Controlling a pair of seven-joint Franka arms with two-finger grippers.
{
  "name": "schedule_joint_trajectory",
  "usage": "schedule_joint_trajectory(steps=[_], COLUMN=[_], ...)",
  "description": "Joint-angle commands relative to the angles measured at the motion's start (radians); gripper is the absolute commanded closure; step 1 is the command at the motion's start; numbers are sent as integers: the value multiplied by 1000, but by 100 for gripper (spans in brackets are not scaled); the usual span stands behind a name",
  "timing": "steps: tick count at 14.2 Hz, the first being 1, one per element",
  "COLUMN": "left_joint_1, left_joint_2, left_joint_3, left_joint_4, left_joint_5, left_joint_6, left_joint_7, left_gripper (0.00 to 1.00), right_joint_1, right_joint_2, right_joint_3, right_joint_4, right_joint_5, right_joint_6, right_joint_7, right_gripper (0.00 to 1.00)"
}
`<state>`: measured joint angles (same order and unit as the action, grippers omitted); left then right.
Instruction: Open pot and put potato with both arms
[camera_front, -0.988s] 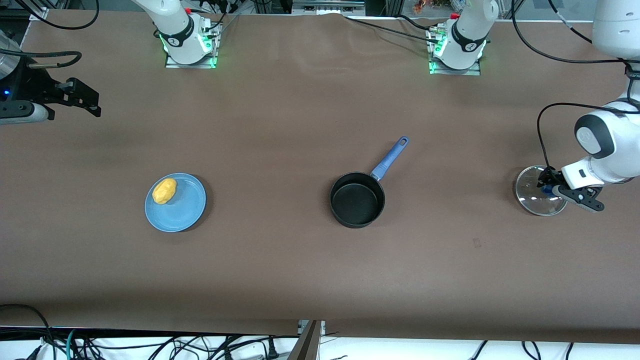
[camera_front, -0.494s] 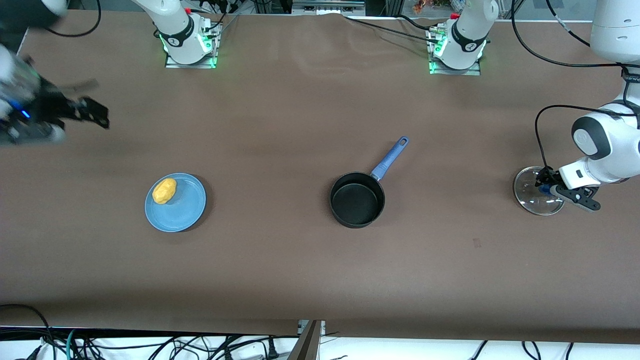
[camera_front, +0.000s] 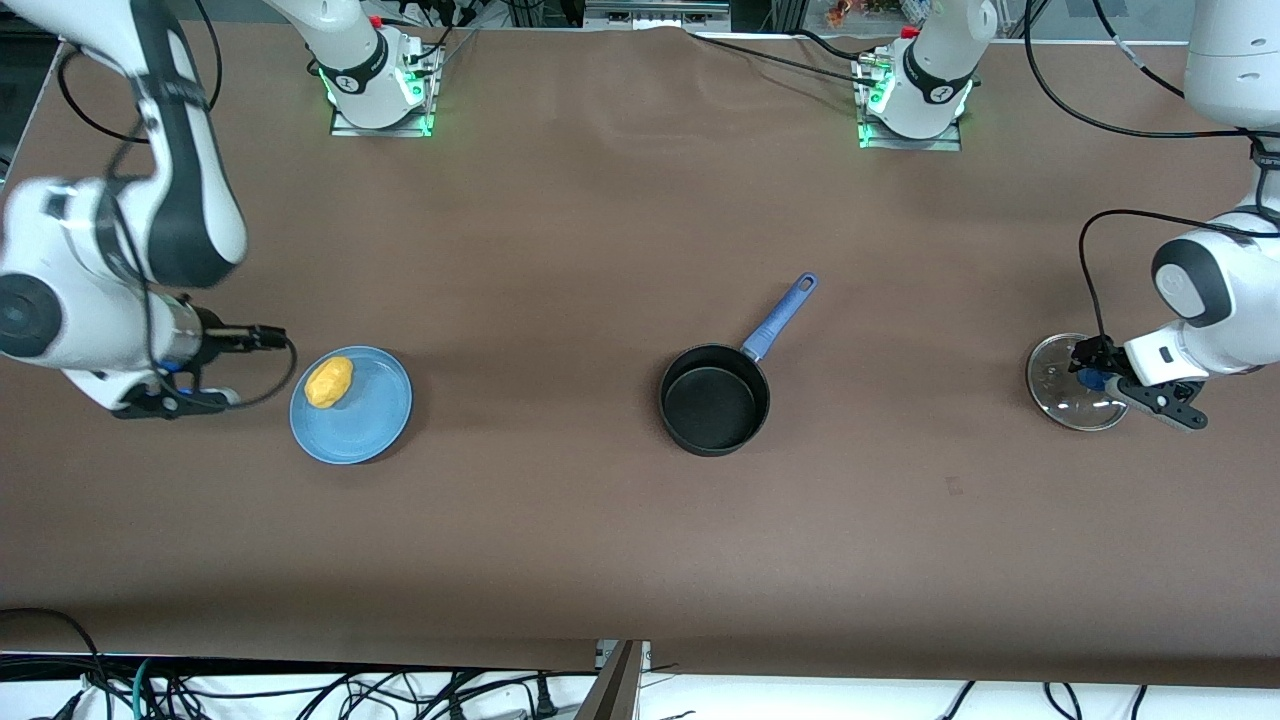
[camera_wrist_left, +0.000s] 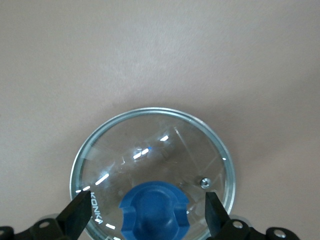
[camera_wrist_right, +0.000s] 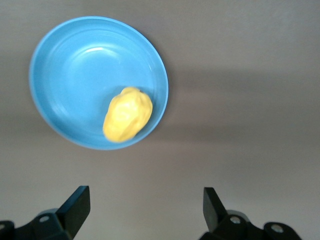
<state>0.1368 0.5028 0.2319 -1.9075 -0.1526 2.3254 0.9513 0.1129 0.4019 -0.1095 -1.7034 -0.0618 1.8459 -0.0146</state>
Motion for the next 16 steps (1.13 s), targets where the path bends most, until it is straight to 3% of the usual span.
schedule_joint_trajectory(steps=[1, 4, 8, 11, 12, 16], left_joint_1=[-22, -69, -86, -129, -132, -134], left_joint_2=[-70, -144, -237, -274, -288, -326], left_joint_3=[-5, -17, -161, -213, -224, -282], left_joint_4=[56, 108, 200, 322, 361, 471], left_joint_5=[-27, -3, 113, 125, 122, 123], left_joint_6=[-141, -280, -496, -697, -760, -893], left_joint_7=[-29, -214, -576, -805, -860, -964], left_gripper=[0, 0, 0, 0, 0, 0], right_joint_1=[-12, -10, -10, -10, -12, -4], right_joint_2=[41, 101, 169, 183, 183, 175], right_joint_3=[7, 8, 8, 8, 8, 16], right_joint_4=[-39, -42, -47, -80, -88, -64], right_joint_5=[37, 68, 85, 108, 108, 117], right_joint_6=[88, 154, 234, 277, 286, 269], right_joint_7=[73, 77, 107, 107, 107, 151], right_gripper=[0, 1, 1, 2, 9, 66])
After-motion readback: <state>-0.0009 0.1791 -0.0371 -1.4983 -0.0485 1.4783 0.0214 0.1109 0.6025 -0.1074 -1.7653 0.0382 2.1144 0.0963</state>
